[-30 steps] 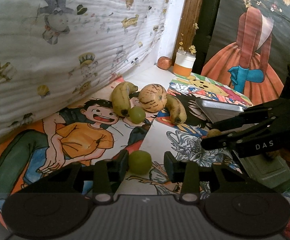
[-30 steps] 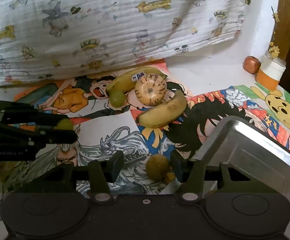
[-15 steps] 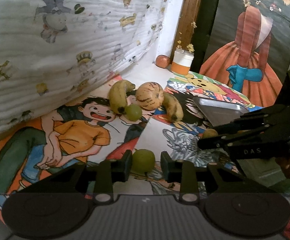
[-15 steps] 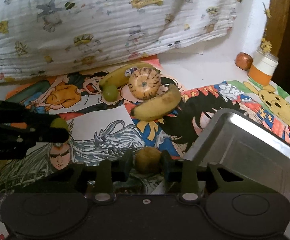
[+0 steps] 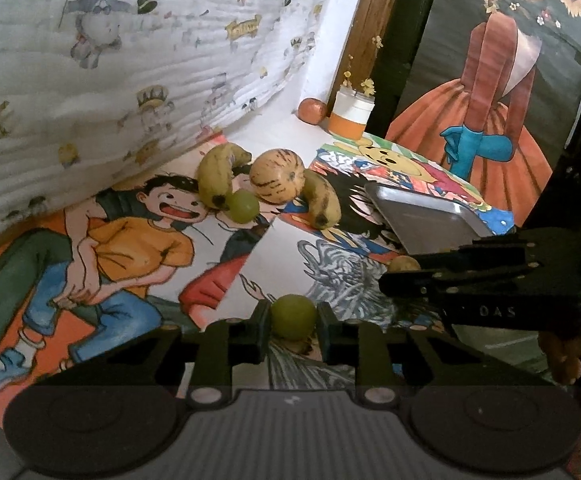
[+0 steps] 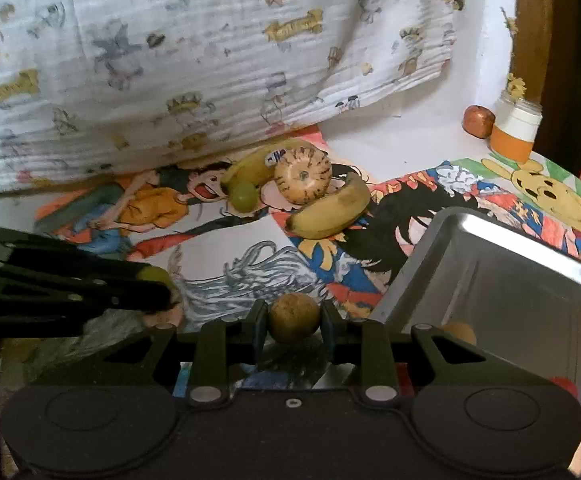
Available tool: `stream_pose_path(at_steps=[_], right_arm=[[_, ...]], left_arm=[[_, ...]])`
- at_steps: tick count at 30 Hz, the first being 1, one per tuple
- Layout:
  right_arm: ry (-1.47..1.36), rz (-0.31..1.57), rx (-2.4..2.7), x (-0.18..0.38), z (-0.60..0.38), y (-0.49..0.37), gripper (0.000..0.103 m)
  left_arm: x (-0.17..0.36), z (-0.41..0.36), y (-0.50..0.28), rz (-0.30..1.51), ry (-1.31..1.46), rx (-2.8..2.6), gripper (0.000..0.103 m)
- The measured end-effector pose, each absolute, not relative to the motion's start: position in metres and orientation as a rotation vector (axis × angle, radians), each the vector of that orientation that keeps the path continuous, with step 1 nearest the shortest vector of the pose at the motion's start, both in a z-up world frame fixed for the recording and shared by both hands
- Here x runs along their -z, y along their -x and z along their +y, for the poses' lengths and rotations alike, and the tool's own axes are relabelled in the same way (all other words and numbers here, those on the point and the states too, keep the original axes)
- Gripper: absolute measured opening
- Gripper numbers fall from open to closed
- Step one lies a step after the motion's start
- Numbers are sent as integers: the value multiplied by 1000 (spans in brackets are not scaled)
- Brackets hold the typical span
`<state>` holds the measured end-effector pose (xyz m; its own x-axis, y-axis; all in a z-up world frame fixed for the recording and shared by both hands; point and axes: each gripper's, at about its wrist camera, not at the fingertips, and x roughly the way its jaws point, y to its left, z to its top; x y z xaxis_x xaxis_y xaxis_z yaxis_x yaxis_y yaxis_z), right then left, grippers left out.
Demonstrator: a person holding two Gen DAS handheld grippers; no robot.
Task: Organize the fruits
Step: 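Close left tool on the green grape while right tool closes on the brown fruit, then carry the grape and brown fruit over the metal tray with both tools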
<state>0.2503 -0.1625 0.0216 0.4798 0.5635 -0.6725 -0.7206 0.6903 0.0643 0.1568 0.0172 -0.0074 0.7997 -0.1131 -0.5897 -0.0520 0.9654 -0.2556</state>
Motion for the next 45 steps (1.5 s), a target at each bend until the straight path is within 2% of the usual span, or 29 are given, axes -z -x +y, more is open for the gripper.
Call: stream_pose_path(at_steps=[11,20,45], right_arm=[[103,666,-744,-34,-203,-213,30],[115,618,-639,-34,-248,-182,30],[-19,594,-355,0,-307,-181,30]], left_arm=[[3,6,-144,671,344,53,26],[-3,-18,-140,671,336,65,26],[-1,-111,-191,693,231,225,26]])
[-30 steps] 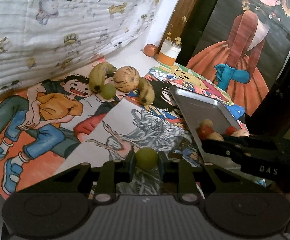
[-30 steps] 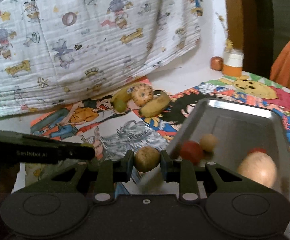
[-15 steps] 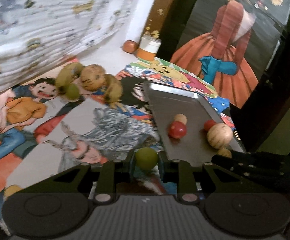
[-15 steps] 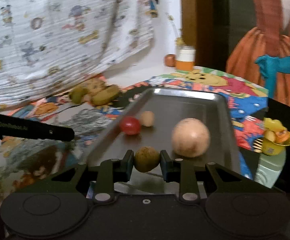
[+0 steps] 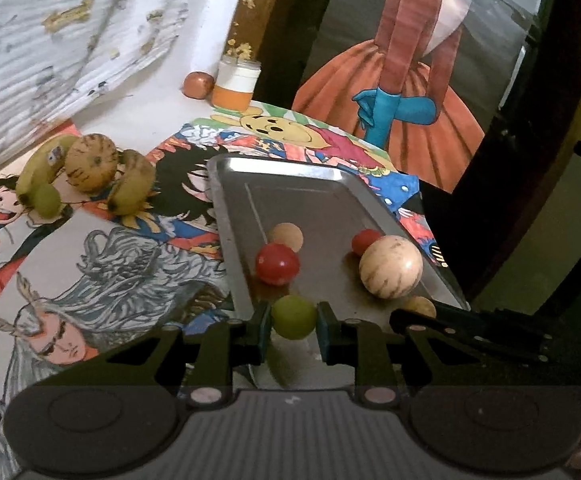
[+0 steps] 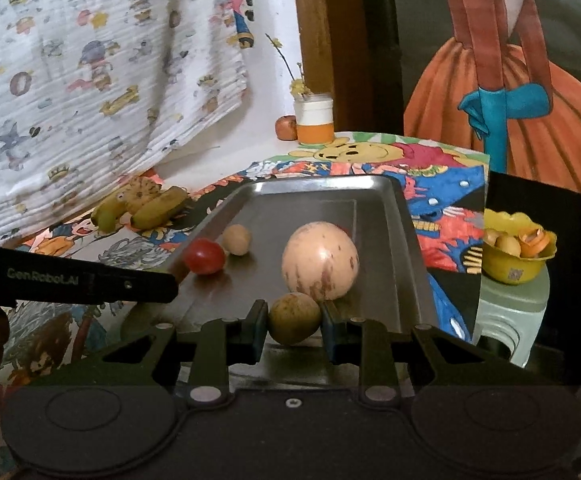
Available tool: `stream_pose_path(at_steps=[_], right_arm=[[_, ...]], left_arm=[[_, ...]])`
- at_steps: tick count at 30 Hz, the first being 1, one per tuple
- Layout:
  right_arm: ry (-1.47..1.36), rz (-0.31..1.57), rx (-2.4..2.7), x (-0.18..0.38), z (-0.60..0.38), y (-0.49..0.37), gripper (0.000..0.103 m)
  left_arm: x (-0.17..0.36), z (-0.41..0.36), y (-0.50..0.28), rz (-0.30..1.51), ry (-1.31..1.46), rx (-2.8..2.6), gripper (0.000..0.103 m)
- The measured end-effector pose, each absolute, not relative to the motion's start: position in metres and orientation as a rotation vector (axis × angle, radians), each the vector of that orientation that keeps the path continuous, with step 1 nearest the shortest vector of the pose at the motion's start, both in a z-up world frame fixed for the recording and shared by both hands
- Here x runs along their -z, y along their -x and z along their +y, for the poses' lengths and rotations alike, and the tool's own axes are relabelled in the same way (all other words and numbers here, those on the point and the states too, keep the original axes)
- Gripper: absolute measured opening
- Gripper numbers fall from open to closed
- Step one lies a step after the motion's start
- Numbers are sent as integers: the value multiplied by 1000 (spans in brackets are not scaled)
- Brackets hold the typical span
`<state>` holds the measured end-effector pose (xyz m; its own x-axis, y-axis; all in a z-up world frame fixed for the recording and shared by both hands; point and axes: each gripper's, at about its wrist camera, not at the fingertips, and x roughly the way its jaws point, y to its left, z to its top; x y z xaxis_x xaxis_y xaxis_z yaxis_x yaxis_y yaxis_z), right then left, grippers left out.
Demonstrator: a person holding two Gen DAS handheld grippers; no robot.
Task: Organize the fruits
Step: 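Carry the grape and brown fruit over the metal tray with both tools, then open both tools to drop the grape and brown fruit onto the tray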
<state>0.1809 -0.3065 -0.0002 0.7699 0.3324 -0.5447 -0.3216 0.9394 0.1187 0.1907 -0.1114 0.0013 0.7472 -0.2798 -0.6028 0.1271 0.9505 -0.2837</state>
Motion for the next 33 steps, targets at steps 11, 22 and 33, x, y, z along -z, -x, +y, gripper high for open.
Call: stream_pose_path(at_steps=[11,22,33], right_arm=[[-26,584,-335,5,-306,-180,31],[-17,578,-318,3,-304,-177,32],[-13,534,-304,-14,-302,-160,50]], left_arm=[[7,-119,-199,714,217,235,26],[8,-119,-199,710,218,241,27],[-8,-111,-181,640,225,231,39]])
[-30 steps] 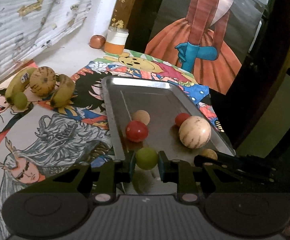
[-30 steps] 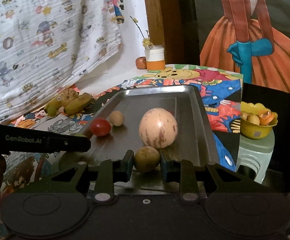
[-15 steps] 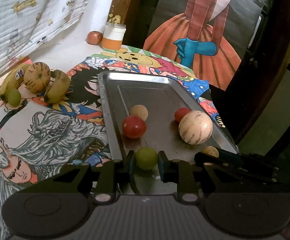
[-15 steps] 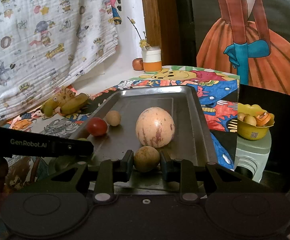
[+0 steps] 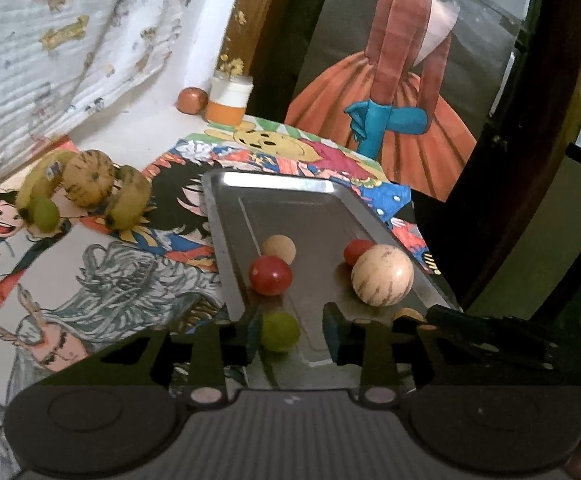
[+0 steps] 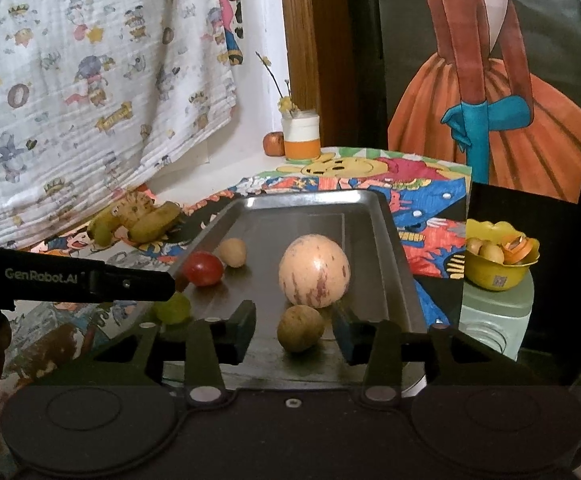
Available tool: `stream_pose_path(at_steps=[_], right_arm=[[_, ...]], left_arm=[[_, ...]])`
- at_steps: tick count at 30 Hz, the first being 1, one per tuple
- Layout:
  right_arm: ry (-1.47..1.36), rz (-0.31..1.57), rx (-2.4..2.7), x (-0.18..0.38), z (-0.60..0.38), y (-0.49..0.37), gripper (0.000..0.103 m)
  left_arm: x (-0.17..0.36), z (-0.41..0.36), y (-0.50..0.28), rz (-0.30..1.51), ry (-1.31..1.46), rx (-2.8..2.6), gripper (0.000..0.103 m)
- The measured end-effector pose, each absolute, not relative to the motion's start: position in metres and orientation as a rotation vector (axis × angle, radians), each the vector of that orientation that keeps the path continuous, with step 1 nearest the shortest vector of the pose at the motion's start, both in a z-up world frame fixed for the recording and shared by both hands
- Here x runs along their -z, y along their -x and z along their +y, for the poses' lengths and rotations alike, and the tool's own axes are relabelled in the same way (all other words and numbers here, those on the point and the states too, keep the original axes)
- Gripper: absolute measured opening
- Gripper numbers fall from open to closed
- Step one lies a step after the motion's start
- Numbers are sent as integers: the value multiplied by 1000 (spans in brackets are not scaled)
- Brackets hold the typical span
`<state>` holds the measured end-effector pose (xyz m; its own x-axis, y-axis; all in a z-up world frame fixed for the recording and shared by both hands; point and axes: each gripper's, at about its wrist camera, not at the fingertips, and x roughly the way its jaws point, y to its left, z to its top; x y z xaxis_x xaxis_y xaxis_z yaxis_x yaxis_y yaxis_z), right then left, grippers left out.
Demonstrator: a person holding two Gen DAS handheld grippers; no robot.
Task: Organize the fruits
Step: 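Open both tools to drop the grape and brown fruit onto the tray, then lift both open tools away from the tray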
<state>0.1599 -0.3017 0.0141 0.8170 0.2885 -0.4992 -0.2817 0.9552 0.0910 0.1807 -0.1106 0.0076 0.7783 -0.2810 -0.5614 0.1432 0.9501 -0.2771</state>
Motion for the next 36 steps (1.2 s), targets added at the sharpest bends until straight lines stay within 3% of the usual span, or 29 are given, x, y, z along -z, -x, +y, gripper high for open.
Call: stream_pose_path(at_steps=[2,4,8,13,18,36], right_arm=[[-13,526,-303,-18,-301,-156,55],[-10,519,-301,-22,-301,-151,60],[-11,506,-299,-30,-298,-141,70],[-20,488,-304,-42,-296,-128,89],[-18,482,-303,-50,-290,-115,102],[-12,640,-321,-39,-256,-72,102]], left_arm=[[-11,-106,-176,628,234,220,48],[-14,-101,-169,611,243,203,70],[-23,-91,-156,580,251,170,79],[-30,-75,-140,547,265,118,100],[-34,-63,-122,530,263,77,103],[-14,-24,-69,652,255,11,103]])
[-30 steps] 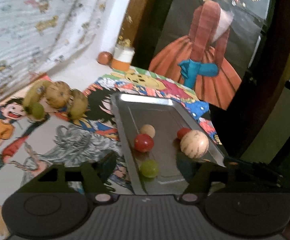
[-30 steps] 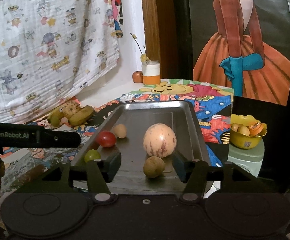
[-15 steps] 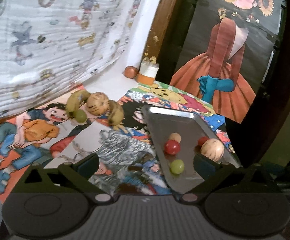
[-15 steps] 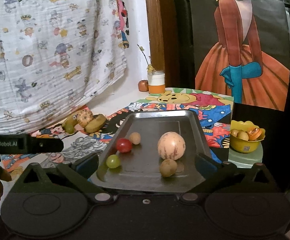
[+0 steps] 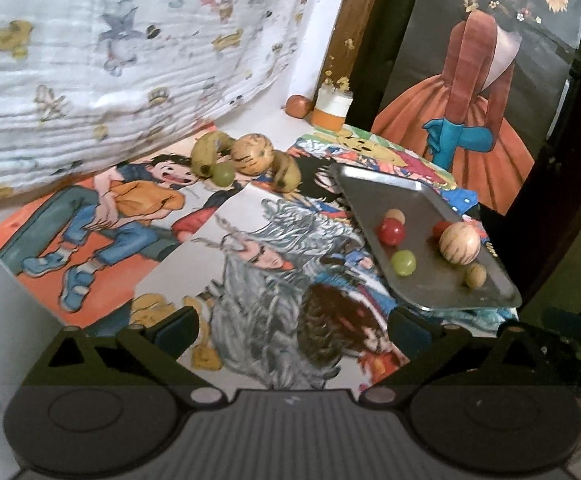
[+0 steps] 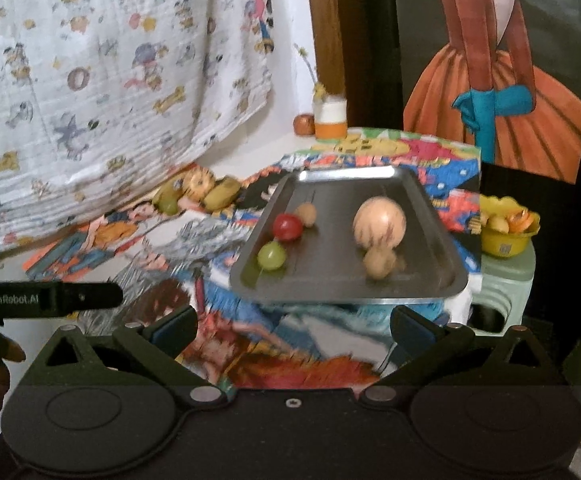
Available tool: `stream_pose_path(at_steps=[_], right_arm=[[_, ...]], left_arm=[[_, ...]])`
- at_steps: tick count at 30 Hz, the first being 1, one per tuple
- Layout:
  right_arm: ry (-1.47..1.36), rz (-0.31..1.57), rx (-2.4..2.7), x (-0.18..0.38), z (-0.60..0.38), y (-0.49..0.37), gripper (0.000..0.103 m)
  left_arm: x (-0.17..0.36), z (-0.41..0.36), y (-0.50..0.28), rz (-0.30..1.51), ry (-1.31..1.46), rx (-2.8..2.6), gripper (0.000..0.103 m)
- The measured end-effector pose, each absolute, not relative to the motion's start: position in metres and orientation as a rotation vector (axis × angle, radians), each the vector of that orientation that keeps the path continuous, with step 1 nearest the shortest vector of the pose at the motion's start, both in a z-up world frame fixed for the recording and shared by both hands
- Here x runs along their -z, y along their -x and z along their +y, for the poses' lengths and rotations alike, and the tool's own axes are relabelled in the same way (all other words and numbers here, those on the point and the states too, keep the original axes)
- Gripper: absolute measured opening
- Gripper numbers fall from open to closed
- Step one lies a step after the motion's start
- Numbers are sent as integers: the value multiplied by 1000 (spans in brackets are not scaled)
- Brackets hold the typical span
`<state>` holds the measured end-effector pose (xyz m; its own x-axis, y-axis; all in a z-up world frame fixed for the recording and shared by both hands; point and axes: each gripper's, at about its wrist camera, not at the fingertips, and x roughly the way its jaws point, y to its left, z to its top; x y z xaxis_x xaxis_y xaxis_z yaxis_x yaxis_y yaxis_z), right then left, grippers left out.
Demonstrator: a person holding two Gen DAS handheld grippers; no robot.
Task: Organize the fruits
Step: 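Lift both open tools away from the tray, then move left tool to one yellow banana while right tool approaches the other banana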
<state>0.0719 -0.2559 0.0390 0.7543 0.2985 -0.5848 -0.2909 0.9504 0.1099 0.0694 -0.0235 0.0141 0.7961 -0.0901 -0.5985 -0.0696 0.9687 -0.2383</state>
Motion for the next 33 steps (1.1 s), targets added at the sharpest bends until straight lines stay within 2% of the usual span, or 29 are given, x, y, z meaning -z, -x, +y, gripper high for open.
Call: stream_pose_path(at_steps=[18,26,33], right_arm=[[106,732,-443,-27,-191,-61,102],[137,643,-474,-58,-175,-88,102],[334,552,-514,-94,-160,-133,102]], left_arm=[[-7,24,-50,671,279,-96,103],[-17,55,-73,620,245,-128,103],[-33,71,-101,579,204,-102,103]])
